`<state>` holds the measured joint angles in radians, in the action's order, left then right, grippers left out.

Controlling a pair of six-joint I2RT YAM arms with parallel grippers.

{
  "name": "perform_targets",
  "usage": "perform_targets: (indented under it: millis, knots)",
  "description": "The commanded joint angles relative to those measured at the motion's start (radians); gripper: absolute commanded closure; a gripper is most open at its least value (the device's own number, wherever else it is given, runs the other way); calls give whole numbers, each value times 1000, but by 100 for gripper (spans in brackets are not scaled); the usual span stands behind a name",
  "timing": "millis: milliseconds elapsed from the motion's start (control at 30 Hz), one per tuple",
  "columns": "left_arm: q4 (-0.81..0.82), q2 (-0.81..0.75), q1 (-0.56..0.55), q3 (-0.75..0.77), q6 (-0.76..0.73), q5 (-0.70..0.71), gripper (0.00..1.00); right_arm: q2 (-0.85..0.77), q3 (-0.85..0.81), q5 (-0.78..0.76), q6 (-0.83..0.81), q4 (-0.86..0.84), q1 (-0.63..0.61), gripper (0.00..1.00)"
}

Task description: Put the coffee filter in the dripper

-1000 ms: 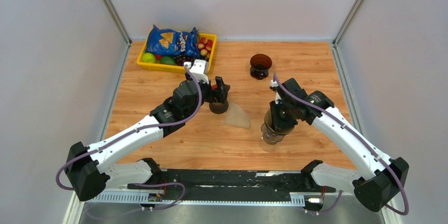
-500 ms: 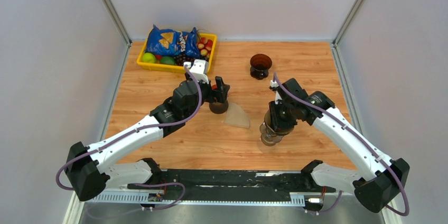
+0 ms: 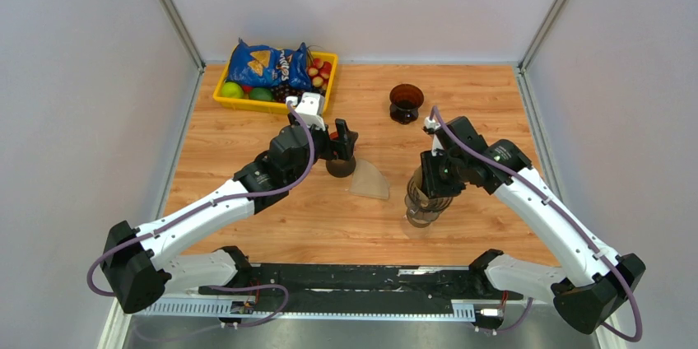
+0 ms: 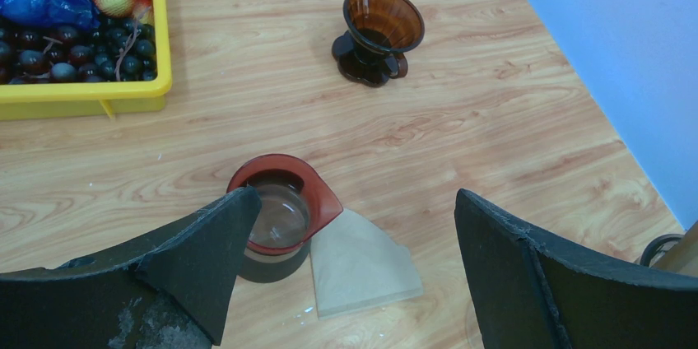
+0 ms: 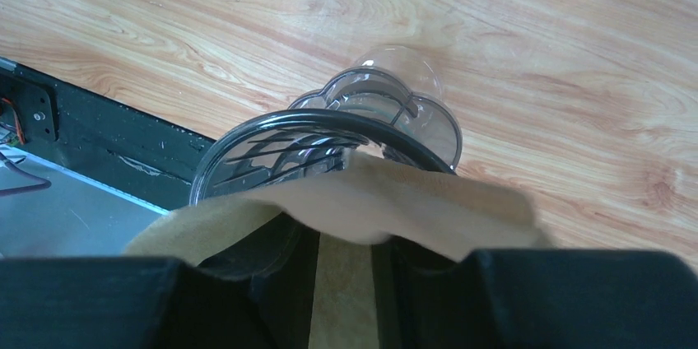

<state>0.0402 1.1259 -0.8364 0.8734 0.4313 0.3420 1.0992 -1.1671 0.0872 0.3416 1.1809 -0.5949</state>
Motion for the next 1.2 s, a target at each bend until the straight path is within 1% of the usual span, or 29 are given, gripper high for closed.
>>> perform_targets:
  millis: [0,400,567,700,800,933,1033,1167]
  knots:
    - [10,-18,3,35,-9,4,0,-18,-50,-31,15,27,-2,68]
    - [9,-24,3,33,-9,2,0,-22,-96,-42,30,48,-27,67]
    - [4,-31,2,32,-10,-2,0,-35,-155,-47,29,64,-28,60]
    - [1,-41,2,29,-9,-9,0,-59,-231,-103,37,79,-28,57]
    - [1,-45,2,27,-7,-12,0,-87,-261,-194,61,86,-28,56]
    - [1,-45,2,28,-4,-18,0,-115,-279,-289,94,117,-28,51]
    - [4,-43,2,29,-2,-23,0,-123,-254,-312,97,121,-28,57]
    - [2,-39,3,33,2,-34,0,-105,-214,-300,89,122,-28,59]
